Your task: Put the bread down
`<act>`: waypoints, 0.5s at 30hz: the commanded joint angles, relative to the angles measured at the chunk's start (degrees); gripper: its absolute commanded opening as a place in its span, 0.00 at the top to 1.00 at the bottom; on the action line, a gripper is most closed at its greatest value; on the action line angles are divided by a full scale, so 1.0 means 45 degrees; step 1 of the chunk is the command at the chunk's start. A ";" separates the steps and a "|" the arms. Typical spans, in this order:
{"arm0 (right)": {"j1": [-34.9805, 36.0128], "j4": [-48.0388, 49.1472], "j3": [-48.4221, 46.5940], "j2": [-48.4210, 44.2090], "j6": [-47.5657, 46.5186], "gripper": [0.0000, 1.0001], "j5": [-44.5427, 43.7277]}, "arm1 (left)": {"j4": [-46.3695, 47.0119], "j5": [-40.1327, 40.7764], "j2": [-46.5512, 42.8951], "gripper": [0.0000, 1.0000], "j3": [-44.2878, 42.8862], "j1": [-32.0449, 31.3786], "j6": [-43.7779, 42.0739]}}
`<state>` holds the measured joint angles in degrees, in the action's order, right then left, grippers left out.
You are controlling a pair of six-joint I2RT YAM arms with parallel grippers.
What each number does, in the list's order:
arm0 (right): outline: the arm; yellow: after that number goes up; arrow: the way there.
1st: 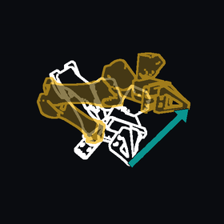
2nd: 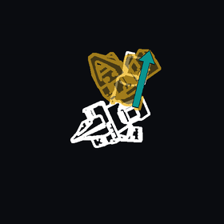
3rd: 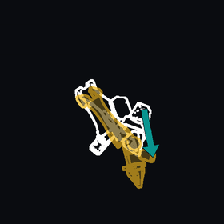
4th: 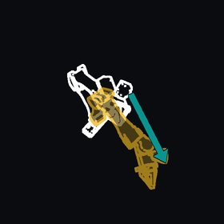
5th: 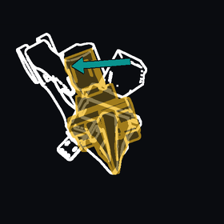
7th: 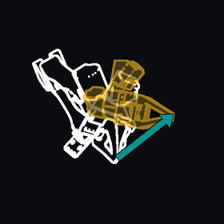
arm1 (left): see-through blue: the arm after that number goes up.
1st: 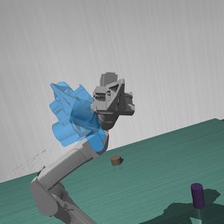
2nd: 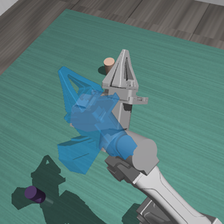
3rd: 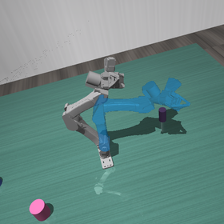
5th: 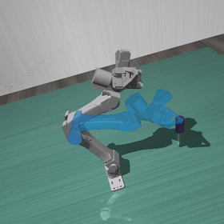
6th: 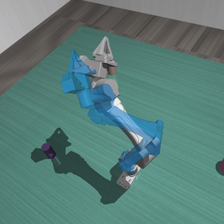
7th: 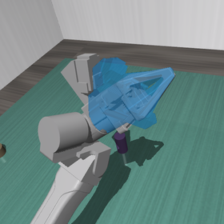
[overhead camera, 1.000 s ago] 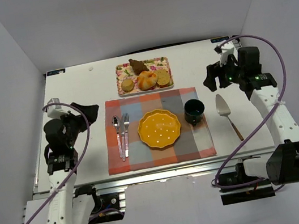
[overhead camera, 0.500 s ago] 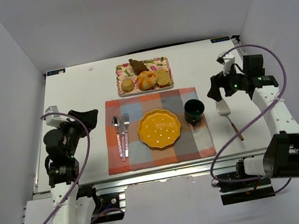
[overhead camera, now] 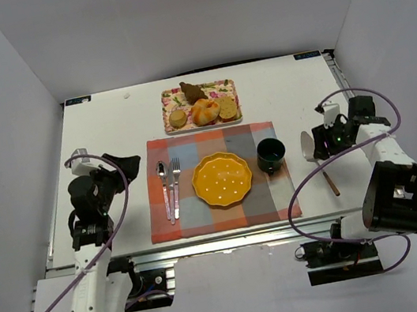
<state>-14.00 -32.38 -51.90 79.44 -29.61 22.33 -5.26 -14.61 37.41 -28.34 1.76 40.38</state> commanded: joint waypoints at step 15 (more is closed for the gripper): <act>-0.0287 -0.0267 0.1981 -0.0602 0.0367 0.46 -0.1171 | 0.1423 -0.0327 0.0847 0.16 0.0477 0.0019 0.0167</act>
<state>-15.00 -34.17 -43.99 78.72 -29.12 17.96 -0.38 -15.31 41.91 -26.65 1.76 41.19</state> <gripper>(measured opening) 0.542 0.840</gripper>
